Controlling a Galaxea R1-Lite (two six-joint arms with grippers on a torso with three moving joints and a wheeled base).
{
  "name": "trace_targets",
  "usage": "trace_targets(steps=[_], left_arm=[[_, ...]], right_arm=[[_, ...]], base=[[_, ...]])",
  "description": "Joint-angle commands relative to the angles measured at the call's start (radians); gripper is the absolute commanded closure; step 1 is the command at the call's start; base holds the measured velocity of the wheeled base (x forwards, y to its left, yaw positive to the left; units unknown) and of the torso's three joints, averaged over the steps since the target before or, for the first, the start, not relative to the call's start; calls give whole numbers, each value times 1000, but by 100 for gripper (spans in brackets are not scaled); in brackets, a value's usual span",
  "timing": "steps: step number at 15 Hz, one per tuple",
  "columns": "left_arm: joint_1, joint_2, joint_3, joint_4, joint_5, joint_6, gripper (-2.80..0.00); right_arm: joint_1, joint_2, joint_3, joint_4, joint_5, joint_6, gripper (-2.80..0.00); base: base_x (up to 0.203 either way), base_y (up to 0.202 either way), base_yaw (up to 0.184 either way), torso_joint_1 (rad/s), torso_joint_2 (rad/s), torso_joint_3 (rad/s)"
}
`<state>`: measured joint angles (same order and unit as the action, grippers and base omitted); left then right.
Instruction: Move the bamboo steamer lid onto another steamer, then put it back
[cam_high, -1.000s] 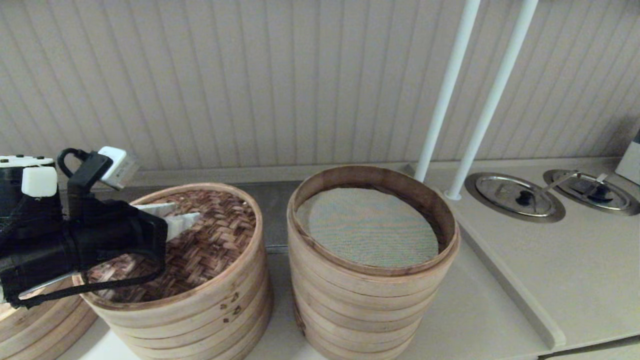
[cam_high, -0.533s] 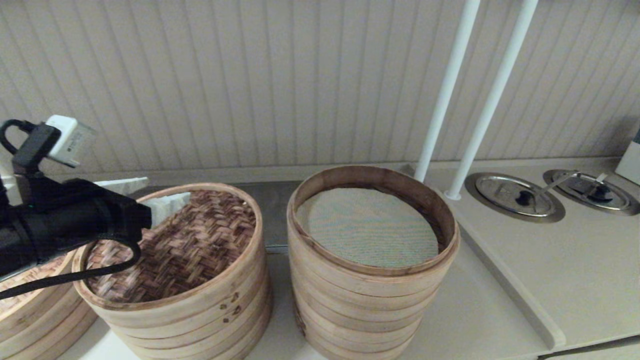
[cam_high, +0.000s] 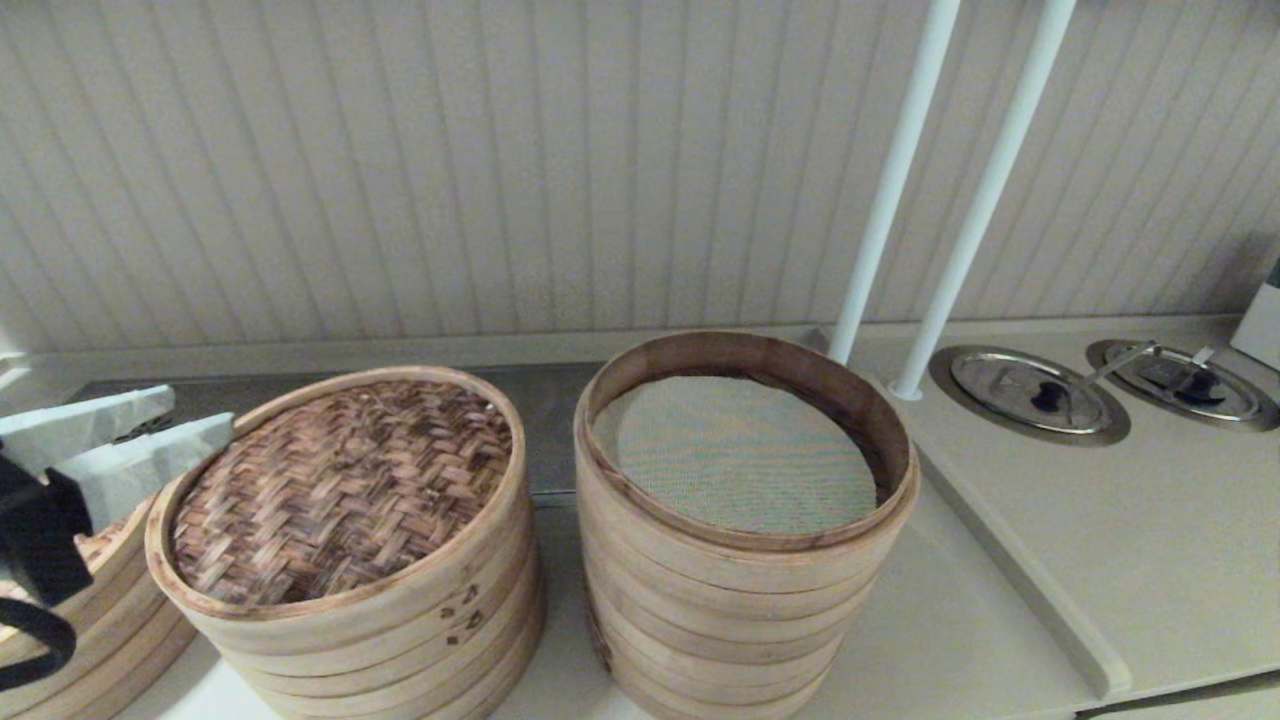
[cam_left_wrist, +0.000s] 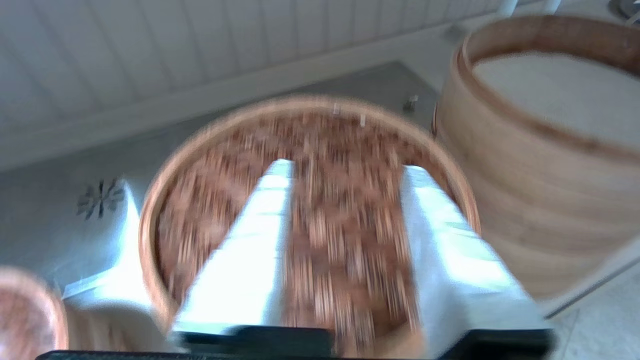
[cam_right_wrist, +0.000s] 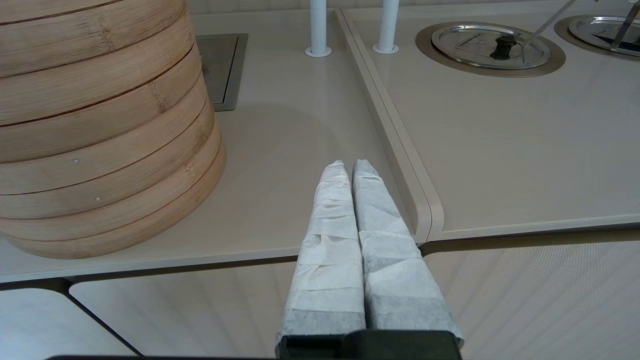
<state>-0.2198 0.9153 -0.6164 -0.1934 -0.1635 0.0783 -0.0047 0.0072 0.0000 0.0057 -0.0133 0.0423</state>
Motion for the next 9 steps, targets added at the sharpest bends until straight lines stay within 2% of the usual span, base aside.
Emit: trace_targets(steps=[1, 4, 9], left_arm=[[1, -141, 79, 26, 16, -15, 0], [27, -257, 180, 44, 27, -75, 0], [61, -513, 357, 138, 61, -79, 0]], right_arm=[[0, 0, 3, 0, 0, 1, 0], [0, 0, 3, 0, 0, 1, 0], [0, 0, 3, 0, 0, 1, 0]], base=[[0, 0, 0, 0, 0, 0], [0, 0, 0, 0, 0, 0], [0, 0, 0, 0, 0, 0]])
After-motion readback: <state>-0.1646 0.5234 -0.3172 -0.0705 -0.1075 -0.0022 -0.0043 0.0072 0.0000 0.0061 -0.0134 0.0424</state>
